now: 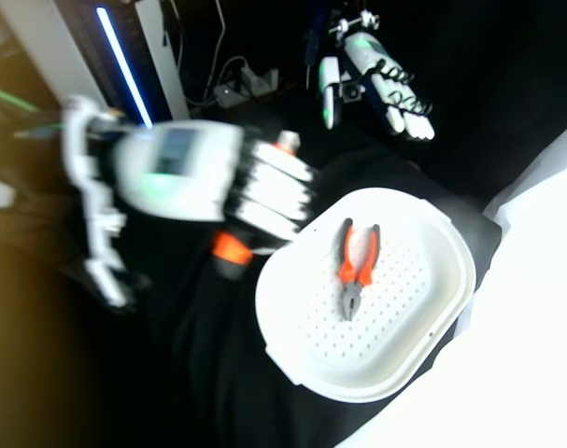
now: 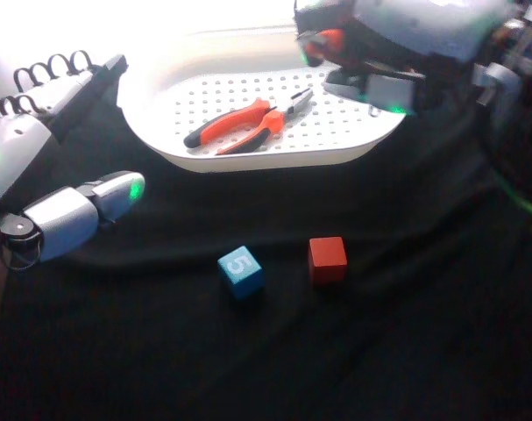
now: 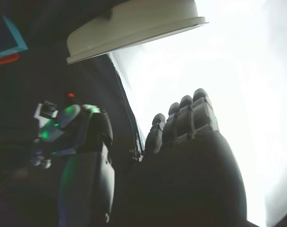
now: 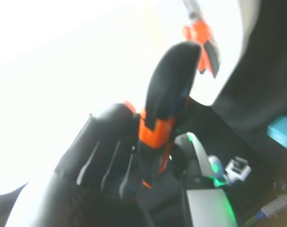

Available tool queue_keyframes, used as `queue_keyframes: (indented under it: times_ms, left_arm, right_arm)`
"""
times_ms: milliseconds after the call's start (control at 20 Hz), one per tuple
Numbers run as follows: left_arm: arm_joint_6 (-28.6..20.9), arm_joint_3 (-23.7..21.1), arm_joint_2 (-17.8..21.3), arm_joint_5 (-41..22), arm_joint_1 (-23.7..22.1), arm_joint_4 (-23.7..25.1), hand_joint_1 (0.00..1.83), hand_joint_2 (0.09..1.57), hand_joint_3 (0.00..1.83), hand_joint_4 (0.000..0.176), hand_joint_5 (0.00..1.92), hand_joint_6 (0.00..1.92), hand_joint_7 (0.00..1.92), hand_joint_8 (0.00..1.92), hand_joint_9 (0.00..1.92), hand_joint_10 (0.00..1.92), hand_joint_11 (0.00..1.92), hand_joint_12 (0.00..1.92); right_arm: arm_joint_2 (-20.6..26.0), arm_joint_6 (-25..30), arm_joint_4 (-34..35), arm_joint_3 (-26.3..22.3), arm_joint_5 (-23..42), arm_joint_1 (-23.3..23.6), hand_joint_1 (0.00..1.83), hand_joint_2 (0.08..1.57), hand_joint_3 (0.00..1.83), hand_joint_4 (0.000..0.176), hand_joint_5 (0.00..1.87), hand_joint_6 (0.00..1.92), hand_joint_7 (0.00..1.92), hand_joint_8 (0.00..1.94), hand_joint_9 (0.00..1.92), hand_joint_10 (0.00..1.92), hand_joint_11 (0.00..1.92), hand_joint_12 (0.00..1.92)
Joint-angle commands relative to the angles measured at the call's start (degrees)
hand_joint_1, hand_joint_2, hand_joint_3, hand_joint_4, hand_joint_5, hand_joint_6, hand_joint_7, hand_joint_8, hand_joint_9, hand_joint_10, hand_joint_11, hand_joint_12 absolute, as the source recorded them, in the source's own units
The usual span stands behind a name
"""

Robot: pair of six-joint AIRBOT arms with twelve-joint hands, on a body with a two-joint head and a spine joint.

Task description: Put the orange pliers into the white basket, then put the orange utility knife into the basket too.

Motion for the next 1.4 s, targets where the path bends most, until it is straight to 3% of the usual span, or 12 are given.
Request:
queue_keyframes:
  times_ms: [0,100,200,350,450,550,650,800,850,1150,1200,1350]
  left_arm:
    - [-0.5,-0.1,-0.4,-7.6,-0.4,1.6,0.53,1.32,0.0,0.051,0.0,0.0,0.0,0.0,0.0,0.0,0.0,0.0]
    - [-0.8,0.1,-0.7,-7.6,-0.4,1.4,0.57,1.32,0.0,0.052,0.0,0.0,0.0,0.0,0.0,0.0,0.0,0.0]
    - [-1.3,0.1,-0.9,-7.9,-0.3,1.4,0.56,1.33,0.0,0.076,0.0,0.0,0.0,0.0,0.0,0.0,0.0,0.0]
    - [-1.7,0.0,-1.1,-8.1,-0.3,1.4,0.57,1.32,0.0,0.071,0.0,0.0,0.0,0.0,0.0,0.0,0.0,0.0]
    - [-1.8,0.0,-1.2,-8.2,-0.2,1.3,0.55,1.32,0.0,0.075,0.0,0.0,0.0,0.0,0.0,0.0,0.0,0.0]
    - [-1.9,0.0,-1.3,-8.3,0.0,1.2,0.55,1.31,0.0,0.075,0.0,0.0,0.0,0.0,0.0,0.0,0.0,0.0]
    - [-2.3,0.0,-1.3,-8.4,0.2,1.1,0.59,1.31,0.0,0.082,0.0,0.0,0.0,0.0,0.0,0.0,0.0,0.0]
    - [-2.3,0.0,-1.4,-8.5,0.4,1.0,0.62,1.31,0.0,0.085,0.0,0.0,0.0,0.0,0.0,0.0,0.0,0.0]
    - [-2.3,0.0,-1.4,-8.6,0.4,1.0,0.63,1.32,0.0,0.06,0.0,0.0,0.0,0.0,0.0,0.0,0.0,0.0]
    - [-2.3,-1.3,0.2,-10.5,1.8,0.6,0.53,1.31,0.0,0.054,0.0,0.0,0.0,0.0,0.0,0.0,0.0,0.0]
    - [-2.3,-1.7,0.6,-11.5,2.3,0.4,0.52,1.3,0.0,0.076,0.0,0.0,0.0,0.0,0.0,0.0,0.0,0.0]
    - [-2.3,-2.5,1.8,-13.8,3.6,-0.1,0.57,1.28,0.0,0.104,0.0,0.0,0.0,0.0,0.0,0.0,0.0,0.0]
  right_arm:
    - [-1.3,-0.3,0.4,1.3,2.3,1.3,1.07,1.29,0.0,0.0,0.65,1.46,0.68,1.93,0.99,1.92,1.17,1.92]
    - [-6.0,-0.3,0.4,6.2,-3.1,2.3,1.08,1.28,0.0,0.0,0.67,1.44,0.7,1.94,1.03,1.92,1.2,1.92]
    - [-10.3,-0.3,0.7,11.2,-8.7,2.6,1.1,1.32,0.0,0.0,0.62,1.4,0.63,1.69,0.58,1.63,0.62,1.91]
    - [-12.3,-0.3,1.6,14.4,-12.9,2.6,1.09,1.34,0.0,0.0,0.52,1.54,0.65,1.62,0.48,1.35,0.37,1.77]
    - [-12.3,-0.3,1.7,15.2,-14.0,2.6,0.76,1.3,0.0,0.0,0.25,0.38,0.43,0.35,0.38,0.7,0.03,1.45]
    - [-12.3,-0.3,2.1,15.4,-14.4,2.6,0.62,1.25,0.0,0.005,0.08,0.03,0.17,0.02,0.17,0.13,0.0,0.79]
    - [-12.2,-0.3,2.3,15.2,-14.4,2.6,0.33,1.25,0.0,0.028,0.0,0.0,0.01,0.0,0.01,0.0,0.0,0.05]
    - [-9.8,-0.3,3.3,12.3,-10.0,3.0,0.23,1.15,0.0,0.06,0.0,0.0,0.0,0.0,0.0,0.0,0.0,0.0]
    - [-7.8,-0.3,3.4,10.4,-8.0,3.2,0.2,1.15,0.0,0.029,0.0,0.0,0.0,0.0,0.0,0.0,0.0,0.0]
    - [3.4,-0.3,3.4,-2.1,4.7,3.2,0.23,1.13,0.0,0.094,0.0,0.0,0.0,0.0,0.0,0.0,0.0,0.0]
    - [5.9,-0.3,3.3,-4.5,6.6,2.6,0.23,1.12,0.0,0.139,0.0,0.0,0.0,0.0,0.0,0.0,0.0,0.0]
    - [11.0,-0.3,3.3,-9.7,12.1,-1.8,0.16,1.16,0.01,0.125,0.0,0.0,0.0,0.0,0.0,0.0,0.0,0.0]
